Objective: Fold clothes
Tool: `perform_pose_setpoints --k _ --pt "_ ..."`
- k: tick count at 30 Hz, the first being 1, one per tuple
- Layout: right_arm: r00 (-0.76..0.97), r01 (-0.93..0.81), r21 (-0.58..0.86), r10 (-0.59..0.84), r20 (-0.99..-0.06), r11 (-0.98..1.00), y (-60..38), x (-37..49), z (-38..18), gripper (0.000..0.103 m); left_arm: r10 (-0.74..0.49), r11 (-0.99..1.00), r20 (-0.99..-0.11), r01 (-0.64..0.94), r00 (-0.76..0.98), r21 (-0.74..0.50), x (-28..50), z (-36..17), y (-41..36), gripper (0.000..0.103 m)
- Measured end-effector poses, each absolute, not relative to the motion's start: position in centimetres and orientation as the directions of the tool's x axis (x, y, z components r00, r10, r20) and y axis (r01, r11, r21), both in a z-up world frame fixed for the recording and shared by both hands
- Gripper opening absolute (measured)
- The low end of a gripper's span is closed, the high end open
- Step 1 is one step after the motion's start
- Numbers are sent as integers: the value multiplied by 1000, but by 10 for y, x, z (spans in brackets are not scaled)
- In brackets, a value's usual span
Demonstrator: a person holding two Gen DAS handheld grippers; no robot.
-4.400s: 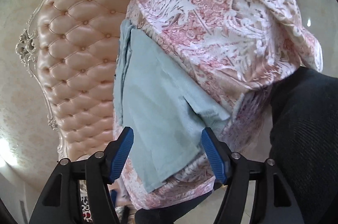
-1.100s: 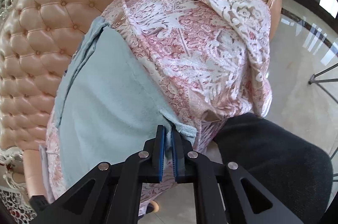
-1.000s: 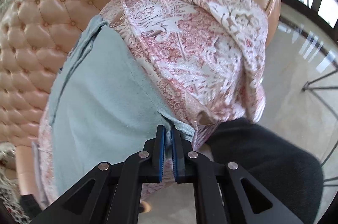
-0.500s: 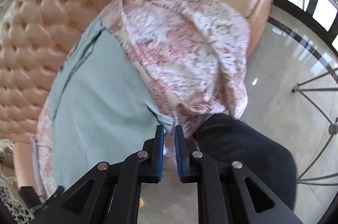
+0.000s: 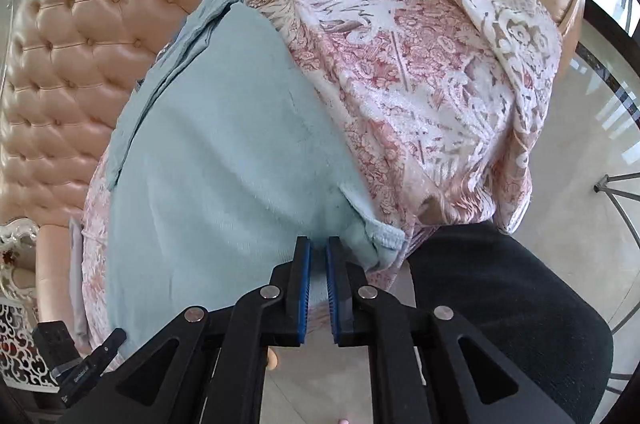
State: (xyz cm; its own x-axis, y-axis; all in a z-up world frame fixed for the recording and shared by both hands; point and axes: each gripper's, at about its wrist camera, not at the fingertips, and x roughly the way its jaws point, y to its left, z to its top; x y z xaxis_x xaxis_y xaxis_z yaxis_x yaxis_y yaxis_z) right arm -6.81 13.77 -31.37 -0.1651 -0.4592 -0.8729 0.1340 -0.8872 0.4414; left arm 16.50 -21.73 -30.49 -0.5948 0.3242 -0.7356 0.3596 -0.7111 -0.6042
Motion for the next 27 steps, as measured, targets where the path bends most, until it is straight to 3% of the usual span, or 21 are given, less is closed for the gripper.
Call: perform_pose_setpoints --k 2,3,5,6,7,9,12,20,27 --pt "-189 154 396 -420 -888 -905 134 -63 -303 11 328 -709 -735 360 -593 -606 164 -306 -218 9" --pt "-201 164 372 -400 -894 -914 132 -60 -298 17 329 -703 -736 366 -592 -609 164 -306 -219 10" --pt "-255 222 336 -387 -886 -915 125 -50 -280 42 338 -691 -738 378 -584 -616 163 -308 -221 17" --pt "-285 263 317 -388 -877 -911 119 -43 -271 63 348 -687 -742 383 -573 -618 161 -310 -222 24" --pt "-321 313 292 -391 -863 -904 112 -34 -261 81 350 -694 -748 381 -564 -611 160 -311 -221 25" --pt "-396 423 224 -402 -826 -878 94 -15 -244 83 346 -724 -759 357 -551 -589 157 -307 -219 25" --pt "-426 526 172 -433 -795 -833 75 3 -232 83 339 -768 -775 319 -533 -556 152 -292 -214 12" --pt "-329 659 160 -473 -817 -735 27 33 -246 83 423 -793 -802 256 -421 -553 108 -258 -215 13" --pt "-315 768 91 -497 -808 -634 -7 76 -248 83 427 -784 -827 305 -366 -540 71 -281 -209 12"
